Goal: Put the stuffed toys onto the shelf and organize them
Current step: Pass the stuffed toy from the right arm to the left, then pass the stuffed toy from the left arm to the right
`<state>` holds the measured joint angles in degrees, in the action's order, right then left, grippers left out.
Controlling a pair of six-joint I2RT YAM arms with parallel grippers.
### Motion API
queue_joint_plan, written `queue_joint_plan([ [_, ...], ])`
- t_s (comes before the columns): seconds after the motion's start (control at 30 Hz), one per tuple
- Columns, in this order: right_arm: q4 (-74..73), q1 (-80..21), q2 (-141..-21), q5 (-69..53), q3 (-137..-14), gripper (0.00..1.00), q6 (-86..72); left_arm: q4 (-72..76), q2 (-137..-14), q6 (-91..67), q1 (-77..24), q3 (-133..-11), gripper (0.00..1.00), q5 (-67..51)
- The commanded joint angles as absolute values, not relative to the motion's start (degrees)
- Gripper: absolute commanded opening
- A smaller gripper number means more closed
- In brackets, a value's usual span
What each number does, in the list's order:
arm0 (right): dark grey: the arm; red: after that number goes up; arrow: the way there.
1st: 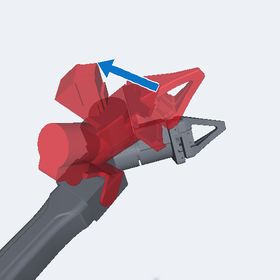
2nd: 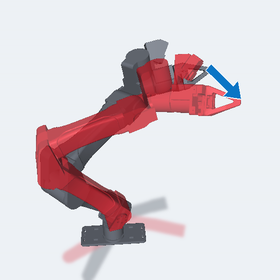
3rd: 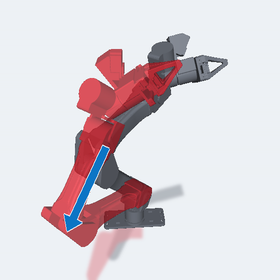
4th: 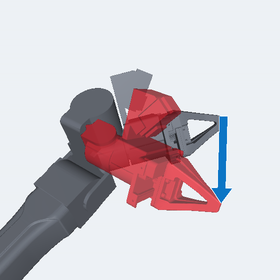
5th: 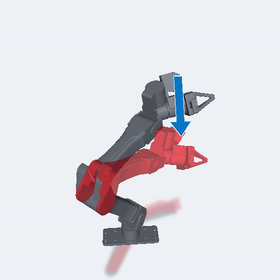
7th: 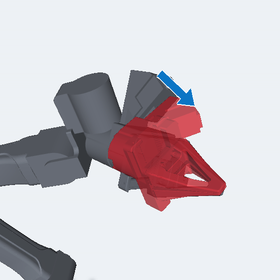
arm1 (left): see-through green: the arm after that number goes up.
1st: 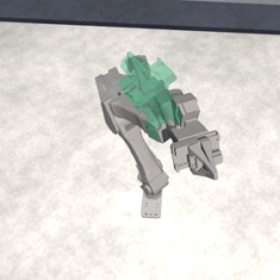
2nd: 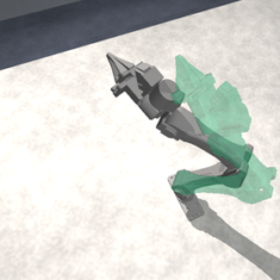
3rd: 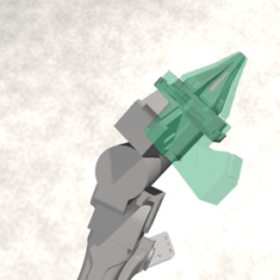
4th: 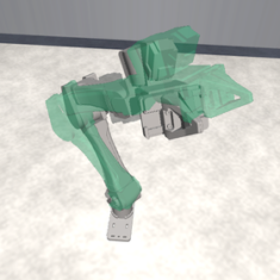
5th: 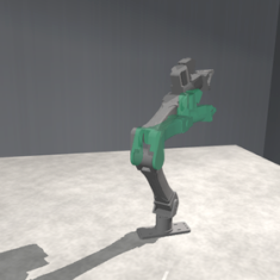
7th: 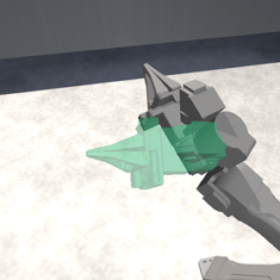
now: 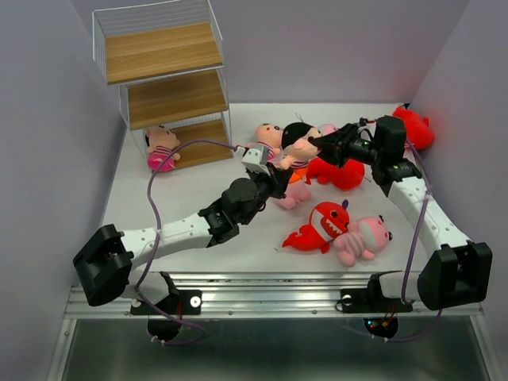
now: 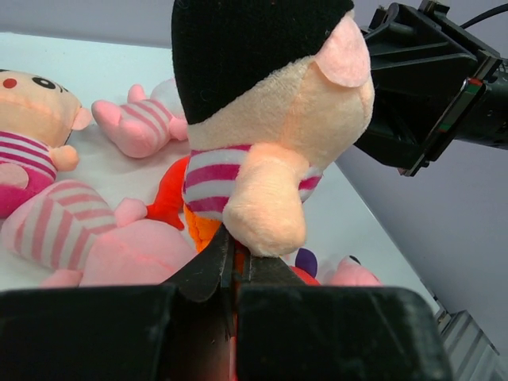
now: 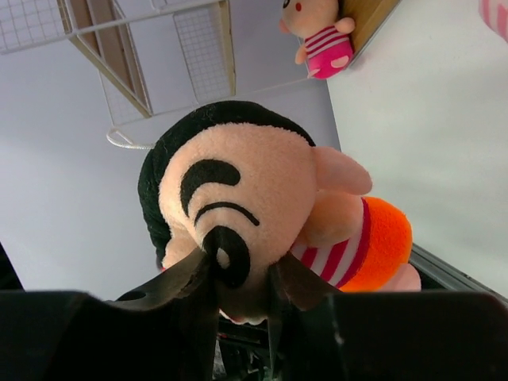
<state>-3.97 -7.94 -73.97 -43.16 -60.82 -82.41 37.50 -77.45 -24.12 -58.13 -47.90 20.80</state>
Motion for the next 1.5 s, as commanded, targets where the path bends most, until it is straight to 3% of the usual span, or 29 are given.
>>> queue_joint_plan([
  [0.0,-0.62,-7.29,-71.9,-43.24,-60.03,0.33,-81.74,41.13,-71.99,-23.73,-56.34,-45.53,0.0,21.89],
  [0.33,2.81,-6.25,-71.89,-43.24,-59.41,0.67,-80.07,36.83,-66.36,-23.64,-54.06,-40.7,0.0,18.55],
  [0.53,5.0,-5.19,-71.98,-43.85,-60.03,1.0,-71.22,29.12,-61.45,-25.05,-50.46,-38.67,0.0,17.32],
  [0.73,8.08,-3.43,-73.04,-49.03,-60.03,1.0,-60.84,18.82,-57.14,-24.52,-44.04,-38.23,0.0,13.73],
  [1.03,12.22,-3.43,-72.52,-63.01,-57.49,1.0,-30.81,5.46,-49.23,-22.15,-33.85,-35.42,0.0,6.43],
  [1.33,10.55,-3.43,-70.31,-63.98,-48.17,1.0,-16.1,0.7,-52.99,-20.83,-23.13,-36.73,0.0,-2.35],
  [1.47,1.62,-4.04,-69.52,-68.19,-46.85,1.0,1.77,2.54,-55.01,-20.57,-22.15,-36.65,0.0,-11.14],
])
